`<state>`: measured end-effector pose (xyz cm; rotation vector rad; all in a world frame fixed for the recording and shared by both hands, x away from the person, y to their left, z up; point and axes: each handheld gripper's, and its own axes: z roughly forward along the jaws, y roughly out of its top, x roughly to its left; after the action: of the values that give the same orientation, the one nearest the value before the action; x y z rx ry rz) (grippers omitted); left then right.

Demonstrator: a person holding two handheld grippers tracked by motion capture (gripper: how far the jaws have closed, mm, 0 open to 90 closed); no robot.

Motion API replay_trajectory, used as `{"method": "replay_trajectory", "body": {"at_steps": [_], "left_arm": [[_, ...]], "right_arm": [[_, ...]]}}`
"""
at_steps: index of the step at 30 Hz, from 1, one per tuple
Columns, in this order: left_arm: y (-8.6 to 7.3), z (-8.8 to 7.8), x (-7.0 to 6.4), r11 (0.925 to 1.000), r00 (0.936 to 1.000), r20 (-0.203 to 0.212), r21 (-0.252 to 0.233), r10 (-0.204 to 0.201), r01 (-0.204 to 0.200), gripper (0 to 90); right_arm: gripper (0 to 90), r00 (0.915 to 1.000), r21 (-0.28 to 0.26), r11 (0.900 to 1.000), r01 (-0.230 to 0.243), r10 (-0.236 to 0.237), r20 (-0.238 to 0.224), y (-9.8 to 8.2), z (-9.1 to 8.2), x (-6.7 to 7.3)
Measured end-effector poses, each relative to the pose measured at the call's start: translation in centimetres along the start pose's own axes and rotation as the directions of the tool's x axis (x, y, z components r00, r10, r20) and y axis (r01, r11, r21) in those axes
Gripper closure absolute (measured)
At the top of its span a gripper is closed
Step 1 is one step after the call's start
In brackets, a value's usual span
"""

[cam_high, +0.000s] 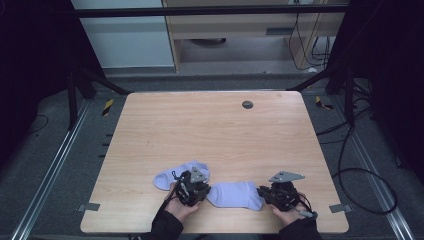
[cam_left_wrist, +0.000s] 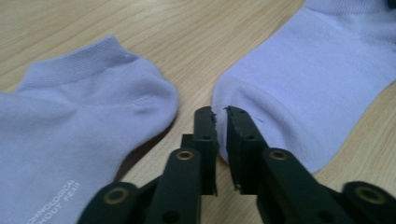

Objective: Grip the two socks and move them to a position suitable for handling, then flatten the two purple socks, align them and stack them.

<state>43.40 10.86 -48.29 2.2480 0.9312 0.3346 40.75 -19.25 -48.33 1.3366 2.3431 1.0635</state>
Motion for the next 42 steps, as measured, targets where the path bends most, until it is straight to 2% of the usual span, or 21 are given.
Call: {"method": "replay_trajectory", "body": {"at_steps": [3, 7, 13, 16, 21, 23, 26, 29, 32, 36, 42], "left_arm": [[0.0, -0.8, 0.4, 0.9994, 0.9998, -0.015, -0.032, -0.013, 0.013, 71.0], [-0.1, -2.1, 1.2, 0.9958, 0.999, -0.037, -0.088, -0.026, 0.023, 64.8], [-0.8, -4.4, 3.5, 0.9891, 0.9941, -0.091, -0.14, -0.058, 0.045, 56.2], [-1.3, -5.4, 5.0, 0.9856, 0.9884, -0.12, -0.152, -0.093, 0.074, 53.0], [-2.5, -6.9, 7.4, 0.9779, 0.9768, -0.154, -0.17, -0.148, 0.122, 49.9], [-3.2, -7.5, 8.5, 0.9735, 0.9697, -0.171, -0.178, -0.174, 0.144, 49.1], [-4.3, -8.2, 9.6, 0.9696, 0.9604, -0.194, -0.18, -0.2, 0.166, 48.1], [-5.6, -8.6, 10.9, 0.9673, 0.9484, -0.225, -0.17, -0.224, 0.188, 47.9], [-6.5, -8.6, 11.9, 0.963, 0.9378, -0.242, -0.166, -0.249, 0.213, 48.0], [-7.1, -8.3, 12.9, 0.9632, 0.9268, -0.275, -0.155, -0.256, 0.22, 48.5], [-7.3, -7.7, 13.3, 0.9678, 0.9235, -0.297, -0.139, -0.243, 0.21, 50.0]], "right_arm": [[73.0, 0.9999, -0.023, 1.0, 0.006, -0.005, 0.014, 0.2, -0.3, -0.1], [66.8, 0.9995, -0.09, 0.996, 0.007, -0.005, 0.031, 0.6, -0.9, -0.2], [56.9, 0.9987, -0.184, 0.983, 0.016, -0.007, 0.05, 1.7, -1.1, 0.1], [54.2, 0.9985, -0.213, 0.977, 0.029, -0.018, 0.052, 2.5, -0.8, 0.6], [54.6, 0.9988, -0.209, 0.977, 0.04, -0.033, 0.037, 4.0, -0.1, 1.6], [54.2, 0.9989, -0.21, 0.977, 0.043, -0.039, 0.026, 4.7, 0.5, 2.2], [52.3, 0.9985, -0.21, 0.976, 0.054, -0.051, 0.019, 5.7, 1.5, 3.0], [51.9, 0.9986, -0.212, 0.976, 0.053, -0.052, 0.01, 6.8, 2.6, 3.9], [52.0, 0.9989, -0.215, 0.975, 0.046, -0.045, 0.008, 7.9, 3.8, 4.7], [51.6, 0.9989, -0.21, 0.977, 0.046, -0.046, 0.007, 9.5, 5.4, 5.7], [50.9, 0.9992, -0.195, 0.98, 0.039, -0.038, 0.008, 10.7, 8.2, 6.8]]}}
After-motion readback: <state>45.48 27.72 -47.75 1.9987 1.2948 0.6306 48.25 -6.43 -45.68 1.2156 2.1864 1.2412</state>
